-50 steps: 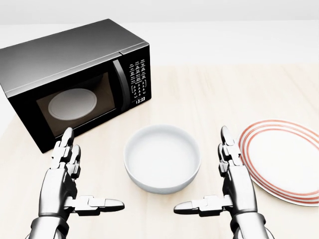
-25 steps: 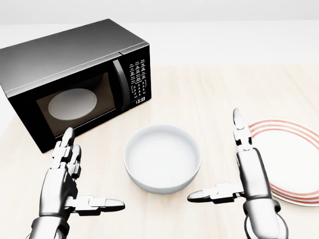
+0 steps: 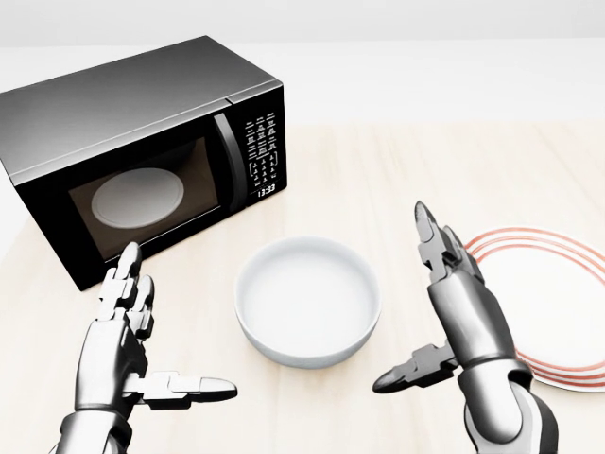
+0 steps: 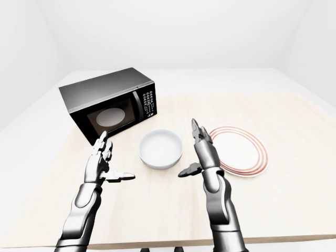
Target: Pick up the white bowl and put it on the plate.
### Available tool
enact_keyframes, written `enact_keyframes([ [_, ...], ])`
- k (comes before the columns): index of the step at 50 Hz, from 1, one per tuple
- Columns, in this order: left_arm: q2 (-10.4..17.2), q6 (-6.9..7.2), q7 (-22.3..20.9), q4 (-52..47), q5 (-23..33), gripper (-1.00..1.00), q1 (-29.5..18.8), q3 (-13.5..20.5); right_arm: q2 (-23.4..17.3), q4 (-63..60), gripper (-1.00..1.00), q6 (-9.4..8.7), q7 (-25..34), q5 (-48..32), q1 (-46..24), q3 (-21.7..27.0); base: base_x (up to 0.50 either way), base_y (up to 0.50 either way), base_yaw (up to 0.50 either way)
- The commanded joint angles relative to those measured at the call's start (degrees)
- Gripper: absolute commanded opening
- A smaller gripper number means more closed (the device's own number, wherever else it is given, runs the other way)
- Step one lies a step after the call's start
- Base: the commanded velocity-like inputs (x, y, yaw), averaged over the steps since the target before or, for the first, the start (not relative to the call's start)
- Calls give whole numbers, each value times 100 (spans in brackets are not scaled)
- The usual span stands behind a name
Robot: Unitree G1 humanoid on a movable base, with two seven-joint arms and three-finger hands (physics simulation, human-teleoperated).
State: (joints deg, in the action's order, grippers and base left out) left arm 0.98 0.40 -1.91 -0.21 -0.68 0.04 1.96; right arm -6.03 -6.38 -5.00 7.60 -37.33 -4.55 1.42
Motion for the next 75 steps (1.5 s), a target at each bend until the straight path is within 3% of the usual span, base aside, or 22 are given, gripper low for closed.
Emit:
enact_keyframes([
  [1, 0, 4, -1, 3, -1, 100, -2, -1, -103, -115, 100, 0, 454, -669, -65, 63, 0, 0, 0],
  [34, 1, 19, -2, -11, 0, 100, -2, 0, -42, -384, 100, 587, 1344, -2366, -135, -281, 0, 0, 0],
  [44, 0, 17, 0, -11, -2, 100, -2, 1, 35, -556, 100, 709, 1887, -2887, -339, -458, 0, 0, 0],
  [51, 1, 16, 0, -11, 0, 100, -2, 1, 0, -401, 100, 1000, 2140, -3139, -401, -521, 0, 0, 0],
  [61, 1, 15, -3, -10, -1, 100, -3, 0, -21, -388, 100, 1000, 3064, -3122, -729, -480, 0, 0, 0],
  [75, 1, 19, -2, -11, 0, 100, -2, 0, -9, -162, 100, 1000, 3240, -3127, -1135, -478, 0, 0, 0],
])
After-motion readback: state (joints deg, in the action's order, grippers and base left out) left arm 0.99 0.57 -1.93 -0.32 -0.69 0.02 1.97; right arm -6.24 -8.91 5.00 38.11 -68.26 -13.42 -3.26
